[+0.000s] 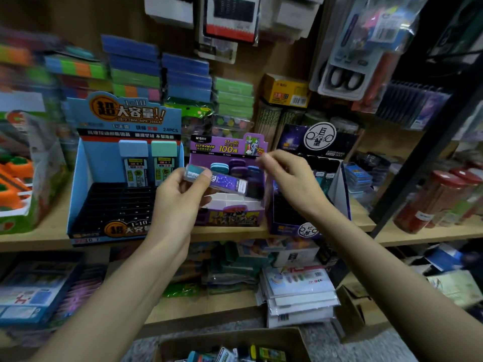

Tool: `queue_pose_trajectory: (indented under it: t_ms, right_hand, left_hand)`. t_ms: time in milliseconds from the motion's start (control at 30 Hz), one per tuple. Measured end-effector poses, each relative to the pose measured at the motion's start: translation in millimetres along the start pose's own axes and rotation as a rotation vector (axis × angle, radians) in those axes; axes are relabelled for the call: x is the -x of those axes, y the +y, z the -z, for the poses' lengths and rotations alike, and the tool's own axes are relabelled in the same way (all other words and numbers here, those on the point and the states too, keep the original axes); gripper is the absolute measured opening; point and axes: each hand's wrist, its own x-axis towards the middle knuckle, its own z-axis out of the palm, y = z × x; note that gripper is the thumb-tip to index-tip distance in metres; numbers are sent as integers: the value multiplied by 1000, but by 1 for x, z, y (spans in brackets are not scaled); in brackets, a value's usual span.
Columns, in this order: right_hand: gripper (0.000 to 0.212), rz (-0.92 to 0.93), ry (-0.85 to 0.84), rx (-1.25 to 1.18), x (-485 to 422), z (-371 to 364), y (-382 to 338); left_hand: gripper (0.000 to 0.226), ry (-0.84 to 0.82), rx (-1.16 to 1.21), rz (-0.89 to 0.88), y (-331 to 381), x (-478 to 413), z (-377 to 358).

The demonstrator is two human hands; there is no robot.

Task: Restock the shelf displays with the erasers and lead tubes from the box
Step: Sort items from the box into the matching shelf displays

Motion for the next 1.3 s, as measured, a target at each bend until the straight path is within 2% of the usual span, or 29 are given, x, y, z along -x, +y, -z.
queue_pose_trajectory:
  t_ms: [100, 167, 233, 300, 400, 500, 600, 667, 767, 867, 933, 1100, 1300]
  right_hand:
    - [24, -316, -124, -592, 25, 9, -1]
    - [19, -393, -125, -773, 40, 9, -1]
    - [5, -399, -46, -886, 46, 10, -2]
    - [14, -384, 25, -945, 48, 15, -1]
    - [12, -379, 52, -896, 51, 28, 4]
    - [7, -374, 54, -745, 51, 46, 11]
    - [9, -268, 170, -458, 35, 72, 25]
    - [10, -219, 237, -249, 19, 84, 38]
    - [6, -221, 236, -113, -3, 81, 59]
    - [10, -212, 174, -13, -16, 66, 74]
    - [9, -182, 128, 24, -19, 56, 79]
    - [12, -138, 54, 74, -21, 46, 87]
    - [6, -190, 33, 114, -23, 40, 97]
  left_hand:
    - [4, -14, 116, 23, -1, 3, -11]
    - [6, -53, 162, 51, -4, 7, -22]
    - [6, -118, 168, 74, -10, 12, -31]
    - [5, -181, 91, 62, -18, 16, -39]
    - [8, -278, -212, -59, -28, 18, -47]
    - [7, -387, -556, -270, -34, 15, -49]
    - [33, -341, -1057, -580, -39, 2, -43]
    - [42, -320, -1198, -581, -41, -7, -38]
    - [48, -431, -1217, -451, -49, -16, -32]
    - [49, -518, -1288, -452, -57, -19, -28]
    - [45, -515, -1320, -477, -61, -21, -27]
    - [28, -497, -1230, -505, -63, -26, -25]
    - [26, -438, -1133, -549, -67, -27, -23]
